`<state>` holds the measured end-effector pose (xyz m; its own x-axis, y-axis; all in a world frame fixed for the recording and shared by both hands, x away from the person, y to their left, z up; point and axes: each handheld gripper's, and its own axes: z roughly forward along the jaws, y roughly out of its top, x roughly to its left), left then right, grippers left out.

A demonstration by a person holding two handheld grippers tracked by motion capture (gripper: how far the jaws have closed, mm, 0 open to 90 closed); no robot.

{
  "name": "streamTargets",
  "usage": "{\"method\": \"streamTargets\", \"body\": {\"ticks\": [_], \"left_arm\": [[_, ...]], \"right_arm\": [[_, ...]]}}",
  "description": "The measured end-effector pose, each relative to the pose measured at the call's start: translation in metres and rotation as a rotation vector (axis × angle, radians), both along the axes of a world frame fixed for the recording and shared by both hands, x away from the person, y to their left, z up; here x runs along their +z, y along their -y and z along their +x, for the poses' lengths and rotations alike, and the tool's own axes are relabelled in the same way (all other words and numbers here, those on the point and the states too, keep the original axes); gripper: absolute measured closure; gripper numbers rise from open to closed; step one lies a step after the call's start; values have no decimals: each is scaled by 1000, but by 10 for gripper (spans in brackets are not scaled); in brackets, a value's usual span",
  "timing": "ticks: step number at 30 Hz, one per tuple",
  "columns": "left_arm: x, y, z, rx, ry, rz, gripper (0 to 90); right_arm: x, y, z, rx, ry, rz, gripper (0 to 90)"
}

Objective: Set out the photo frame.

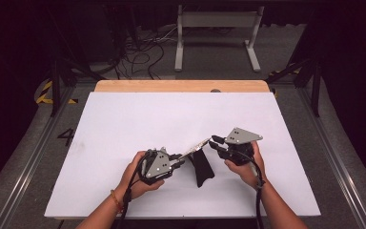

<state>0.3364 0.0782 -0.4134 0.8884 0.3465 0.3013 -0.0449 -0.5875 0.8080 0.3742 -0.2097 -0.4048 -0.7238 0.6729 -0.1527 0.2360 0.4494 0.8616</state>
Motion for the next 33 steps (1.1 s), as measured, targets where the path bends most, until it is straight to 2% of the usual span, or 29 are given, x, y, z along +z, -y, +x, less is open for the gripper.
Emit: {"method": "streamTargets", "body": {"ticks": [4,7,8,14,15,17,20,23,25,27,33], "left_arm": [[5,-5,0,2,-6,-27,715],[12,-14,-2,-10,-9,-75,702],[14,-16,-3,-10,-8,-76,710],[19,-22,-3,-15,-28,-64,711],[19,-23,0,-31,-65,-60,685],[18,-21,3,-55,-75,-50,670],[17,-17,3,-66,-72,-32,663],[16,-9,4,-80,-51,-6,677],[16,-6,3,-70,-50,1,700],[16,-3,4,-78,-28,4,714],[16,0,5,-60,-19,1,773]], "right_arm": [[-1,1,-5,-2,13,-15,732],[1,4,-9,0,18,1,745],[2,5,-11,-1,23,6,752],[8,6,-15,8,37,15,777],[8,5,-15,13,32,16,776],[8,2,-15,22,32,13,774],[9,-2,-15,35,31,4,757],[9,-7,-15,45,31,-13,753],[9,-9,-15,50,32,-24,749],[9,-10,-15,49,35,-33,749],[9,-11,-13,54,32,-42,751]]}}
